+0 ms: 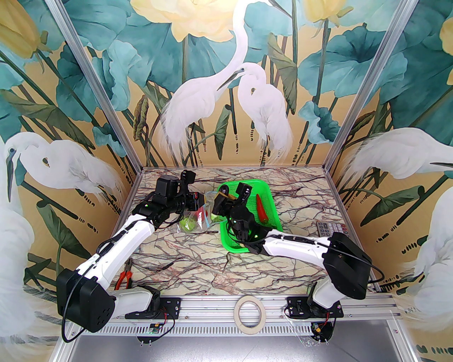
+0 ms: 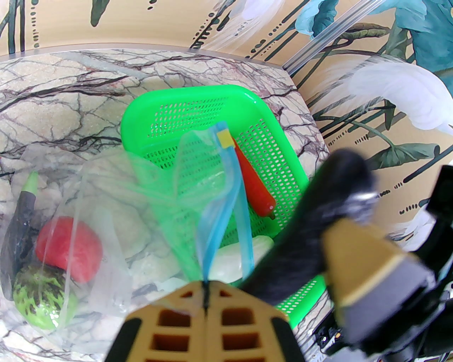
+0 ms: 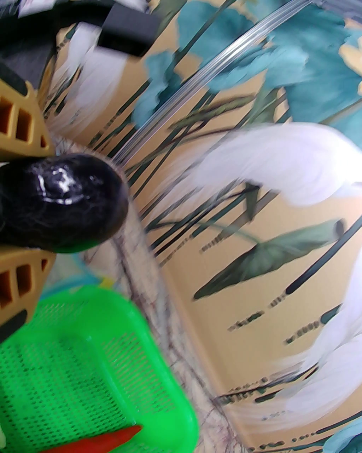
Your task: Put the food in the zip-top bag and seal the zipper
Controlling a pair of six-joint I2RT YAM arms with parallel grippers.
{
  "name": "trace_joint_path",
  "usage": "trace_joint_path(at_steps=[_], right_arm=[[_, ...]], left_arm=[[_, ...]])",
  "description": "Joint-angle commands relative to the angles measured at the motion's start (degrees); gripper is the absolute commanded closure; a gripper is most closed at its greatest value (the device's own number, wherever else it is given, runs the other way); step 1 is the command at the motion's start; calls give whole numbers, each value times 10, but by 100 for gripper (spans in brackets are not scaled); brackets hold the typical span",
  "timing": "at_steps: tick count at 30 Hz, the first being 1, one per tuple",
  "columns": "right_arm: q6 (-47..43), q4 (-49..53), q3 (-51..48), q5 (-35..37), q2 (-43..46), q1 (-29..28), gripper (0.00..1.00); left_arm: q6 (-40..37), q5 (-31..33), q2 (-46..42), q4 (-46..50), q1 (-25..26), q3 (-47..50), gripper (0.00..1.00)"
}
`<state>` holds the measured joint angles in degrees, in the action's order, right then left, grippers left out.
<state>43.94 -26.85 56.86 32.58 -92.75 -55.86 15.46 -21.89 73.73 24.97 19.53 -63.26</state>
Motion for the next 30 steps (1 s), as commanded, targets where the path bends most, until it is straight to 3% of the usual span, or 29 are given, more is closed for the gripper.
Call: trace_joint_path(at_steps=[1,11,13,16,18,30], right_arm=[[21,98,47,-29,-16,2,81],[48,255,163,-163,-89,30,74],[50,270,177,-178,-99,34,66],[50,283,189,-189,-106,39,43],[44,286,191,-191,-103,40,36],[-29,338,186,-166,-23,45,33]], left_arm=[[1,-18,0,-17,2,-17,100],[1,-22,0,-19,2,-14,100],[1,-22,-1,-19,1,-13,100],[0,-22,-3,-20,2,-11,100],[-1,-21,-5,-19,1,-10,100],[-3,-24,-14,-13,2,-13,100]])
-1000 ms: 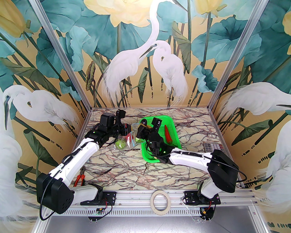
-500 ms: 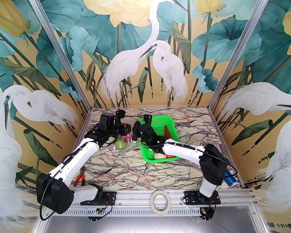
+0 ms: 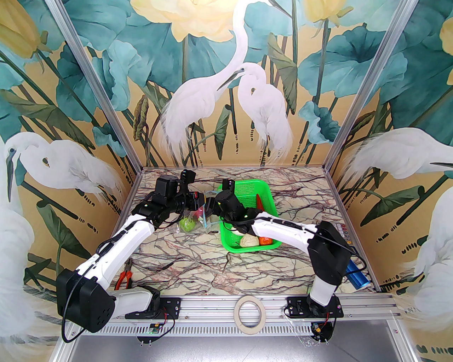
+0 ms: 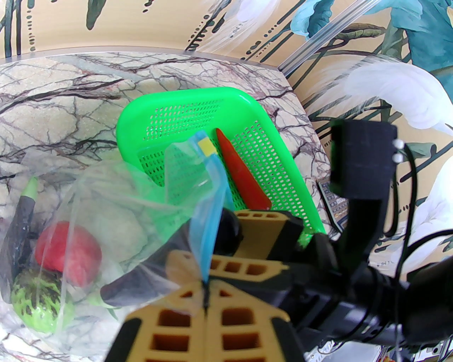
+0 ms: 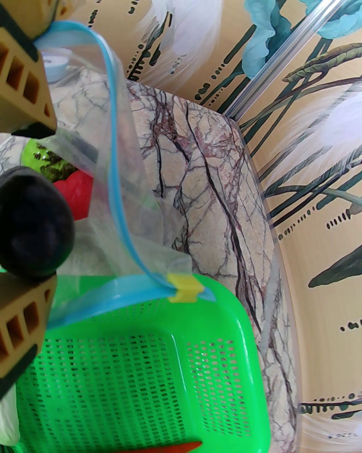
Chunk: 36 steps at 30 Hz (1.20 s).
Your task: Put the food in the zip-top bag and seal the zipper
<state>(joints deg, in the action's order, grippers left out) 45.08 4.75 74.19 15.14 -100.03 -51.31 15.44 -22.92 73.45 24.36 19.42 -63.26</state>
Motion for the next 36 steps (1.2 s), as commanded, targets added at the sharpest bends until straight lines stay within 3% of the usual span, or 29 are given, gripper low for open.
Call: trace_joint_path(at_steps=[1,19,24,27,31,36], right_arm=[[-48,32,13,12,58,0,33],[-130,210,15,17,201,61,30],[-115,258,-1,6,211,87,38],[-95,244,-36,-39,215,110,48],[-73,181,-65,-169,188,136,64],[-66,115,-53,-252,117,138,65]], left_arm=[[-4,-14,-11,-7,3,-13,100],[-12,-14,1,-2,2,-18,100],[-12,-13,0,1,3,-22,100],[-15,-11,1,4,3,-27,100],[-17,-8,1,6,3,-29,100],[-15,-9,1,5,3,-28,100]])
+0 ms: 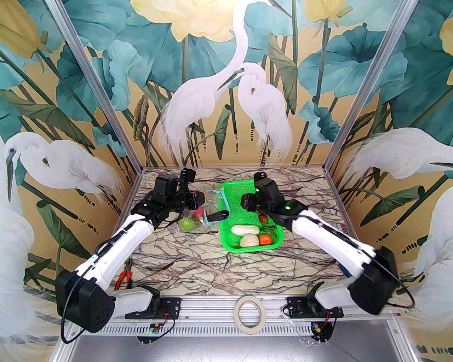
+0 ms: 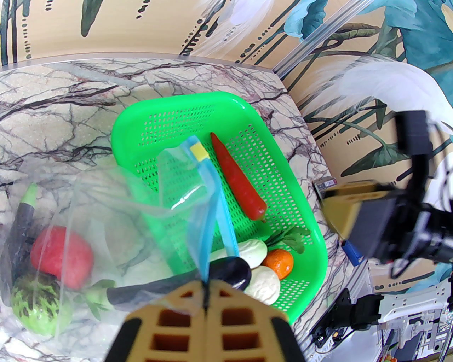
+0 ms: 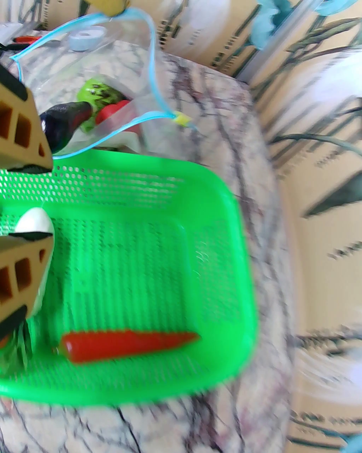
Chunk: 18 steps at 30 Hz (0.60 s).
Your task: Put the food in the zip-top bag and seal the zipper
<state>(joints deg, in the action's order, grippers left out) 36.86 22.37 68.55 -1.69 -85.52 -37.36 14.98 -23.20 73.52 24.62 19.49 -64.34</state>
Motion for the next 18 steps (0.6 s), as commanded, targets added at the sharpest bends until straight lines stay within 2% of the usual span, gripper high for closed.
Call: trace_joint_path(at_steps=[1,12,18], right_arm=[[18,-78,3,-91,-37,-1,65],[9,-79,76,-112,-129,4,69],[8,-71,87,-125,-146,4,75]], left_arm=[[-10,-6,0,3,2,-16,100],[-9,-8,-1,-4,2,-6,100],[-13,-5,1,-5,1,-4,100]])
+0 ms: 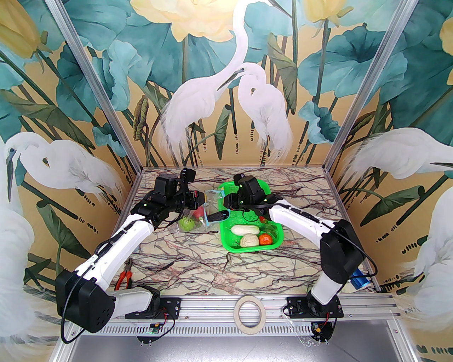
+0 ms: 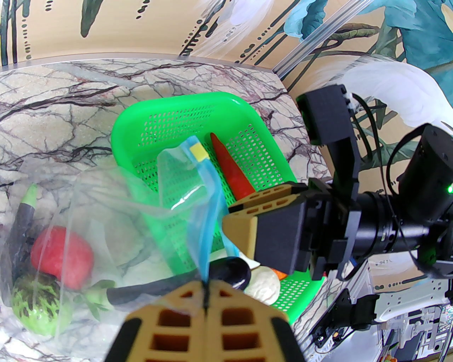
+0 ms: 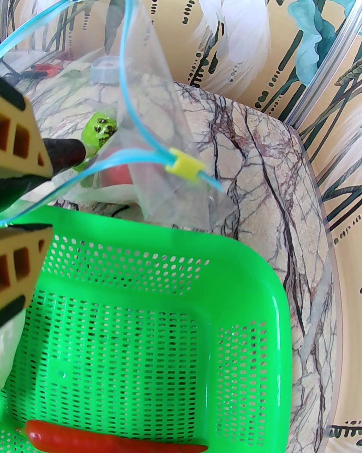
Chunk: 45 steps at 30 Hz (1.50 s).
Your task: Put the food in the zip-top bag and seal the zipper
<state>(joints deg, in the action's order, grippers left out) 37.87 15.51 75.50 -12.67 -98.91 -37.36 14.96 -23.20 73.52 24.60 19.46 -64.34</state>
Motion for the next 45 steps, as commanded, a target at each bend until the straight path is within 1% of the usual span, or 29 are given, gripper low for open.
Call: trace_joint_path(at_steps=[1,5,7,8,11,13,16,20,24,26,28,30,32,36,38,40,45], right_arm=[[-2,-2,19,-19,-14,4,76],[-8,9,35,-38,-27,3,83],[-9,17,46,-44,-31,3,97],[-9,18,53,-47,-32,4,100],[-20,40,104,-63,-37,1,100],[-32,64,160,-77,-49,-3,100],[-39,99,268,-119,-89,-11,100],[-33,151,444,-186,-180,-17,100],[-36,236,629,-202,-288,-17,100],[-32,261,693,-218,-328,-16,100],[-27,269,718,-233,-348,-16,100],[-31,271,710,-236,-344,-15,100],[-39,268,674,-228,-322,-11,100],[-53,240,562,-194,-254,4,100],[-60,226,500,-173,-220,13,100],[-62,210,443,-161,-197,22,100],[-57,173,341,-141,-161,31,100]], left_arm=[[-12,-4,0,-5,1,-4,100],[-12,-5,-7,-5,-9,0,100],[-13,-3,-14,-2,-16,2,100],[-15,-1,-17,1,-22,3,100],[-26,12,-30,21,-39,0,100],[-30,19,-40,35,-54,-3,100],[-36,27,-60,58,-80,-11,100],[-55,55,-84,104,-99,-48,100],[-77,88,-93,160,-101,-111,100],[-85,96,-92,182,-102,-140,100],[-90,98,-90,196,-102,-161,100],[-91,90,-87,206,-102,-174,100],[-87,71,-81,202,-102,-170,100],[-69,19,-55,165,-102,-134,100],[-52,-19,-40,131,-101,-103,100],[-36,-39,-29,96,-97,-74,100],[-27,-37,-14,50,-67,-20,100]])
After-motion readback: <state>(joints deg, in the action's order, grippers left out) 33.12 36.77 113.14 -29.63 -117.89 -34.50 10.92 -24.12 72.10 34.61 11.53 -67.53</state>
